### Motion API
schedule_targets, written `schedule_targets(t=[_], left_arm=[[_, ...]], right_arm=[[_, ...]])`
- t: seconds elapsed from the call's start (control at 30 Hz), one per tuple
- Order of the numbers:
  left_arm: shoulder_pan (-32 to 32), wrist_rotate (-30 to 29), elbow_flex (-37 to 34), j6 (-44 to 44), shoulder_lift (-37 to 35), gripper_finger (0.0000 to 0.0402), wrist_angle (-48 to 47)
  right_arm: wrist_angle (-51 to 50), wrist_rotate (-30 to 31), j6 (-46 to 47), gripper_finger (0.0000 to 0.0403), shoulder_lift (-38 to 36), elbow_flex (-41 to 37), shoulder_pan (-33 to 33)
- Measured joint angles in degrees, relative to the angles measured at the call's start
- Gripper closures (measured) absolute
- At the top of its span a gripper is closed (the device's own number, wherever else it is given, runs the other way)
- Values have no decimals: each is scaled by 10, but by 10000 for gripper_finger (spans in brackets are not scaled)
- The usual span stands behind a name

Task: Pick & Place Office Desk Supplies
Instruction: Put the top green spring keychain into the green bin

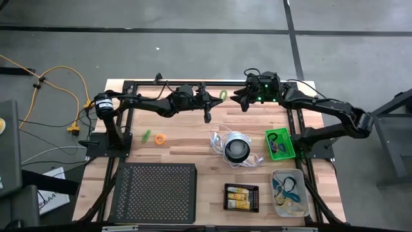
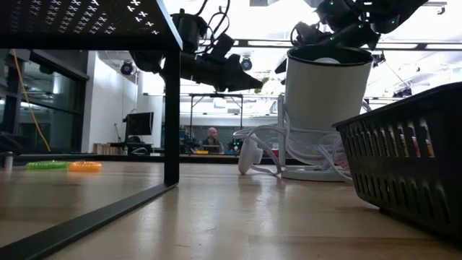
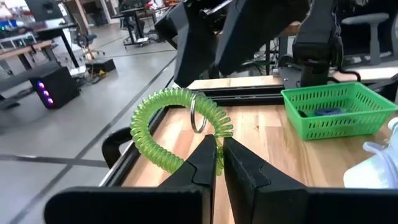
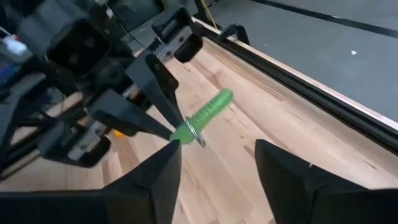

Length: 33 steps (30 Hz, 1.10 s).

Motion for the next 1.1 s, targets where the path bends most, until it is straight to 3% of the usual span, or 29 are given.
schedule_targets(t=[0.2,0.87,1.1], left_arm=[[0,0,0,14,0,386,5],[0,2,0,62,0,386,5],[0,14,0,68,0,386,5]], right_arm=[[23,0,28,188,0,0,0],[129,-12,85,188,65,0,19],[135,-23,90,228,65,0,19]])
